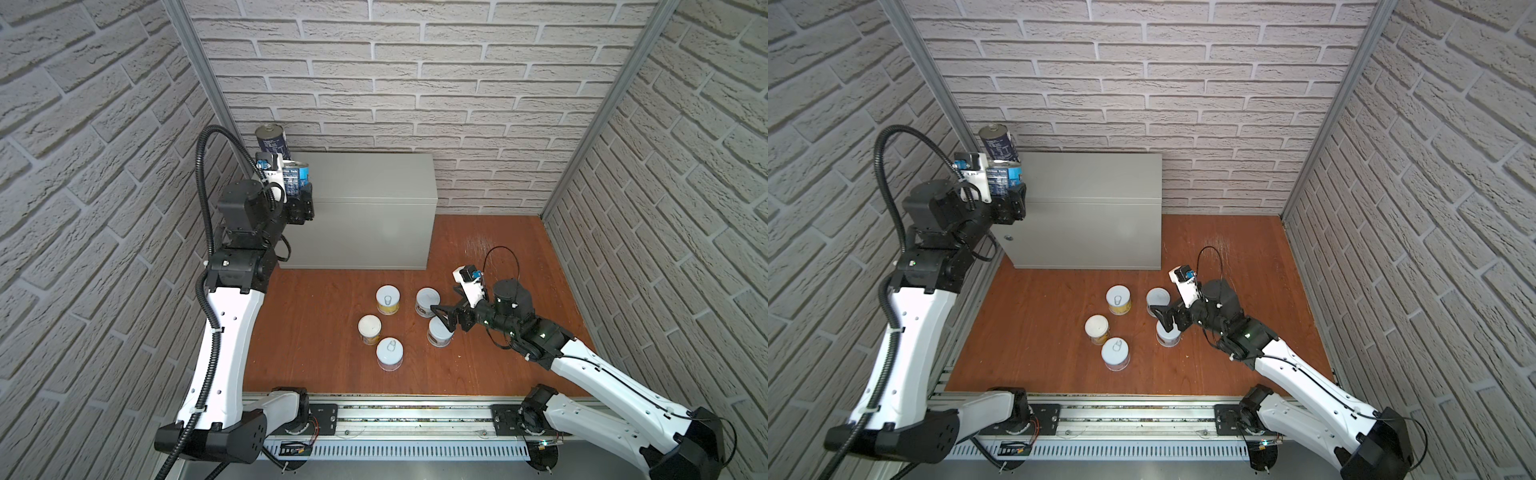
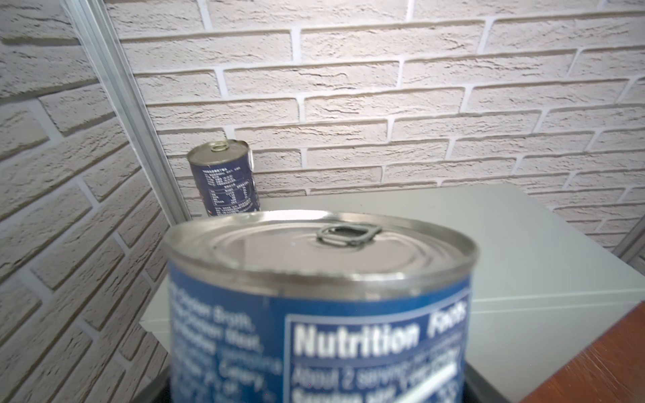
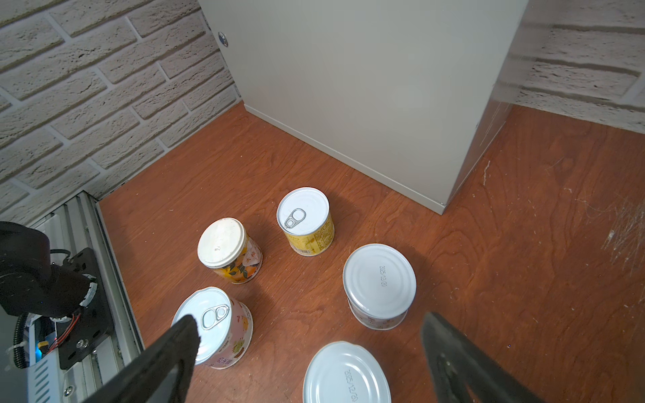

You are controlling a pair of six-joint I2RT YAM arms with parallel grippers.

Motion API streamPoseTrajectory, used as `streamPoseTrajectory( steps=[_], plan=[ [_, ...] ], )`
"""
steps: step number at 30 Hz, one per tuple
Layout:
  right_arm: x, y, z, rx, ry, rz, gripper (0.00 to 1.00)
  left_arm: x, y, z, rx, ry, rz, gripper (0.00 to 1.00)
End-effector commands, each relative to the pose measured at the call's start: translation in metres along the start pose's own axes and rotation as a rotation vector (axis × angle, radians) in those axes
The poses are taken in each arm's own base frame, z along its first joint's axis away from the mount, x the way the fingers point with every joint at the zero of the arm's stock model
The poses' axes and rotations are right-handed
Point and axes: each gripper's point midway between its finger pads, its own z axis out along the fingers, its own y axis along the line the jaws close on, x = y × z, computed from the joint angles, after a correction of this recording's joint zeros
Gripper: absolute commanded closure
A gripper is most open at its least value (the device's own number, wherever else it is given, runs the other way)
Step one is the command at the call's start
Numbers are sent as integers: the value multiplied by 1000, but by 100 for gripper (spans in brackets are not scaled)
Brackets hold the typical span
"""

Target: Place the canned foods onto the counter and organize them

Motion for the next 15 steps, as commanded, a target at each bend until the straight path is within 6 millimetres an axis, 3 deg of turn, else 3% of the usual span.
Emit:
streamPoseTrajectory(
  steps=[1, 9, 15],
  plan=[
    [-15, 7, -2, -31, -62, 4, 0, -106, 9, -33, -2, -379, 25, 36],
    [-11, 11, -2, -59, -52, 1, 0, -114, 36, -16, -70, -460, 71, 36],
    [-14, 14, -3, -76, -62, 3, 0, -131, 72, -13, -146, -549, 22, 37]
  ],
)
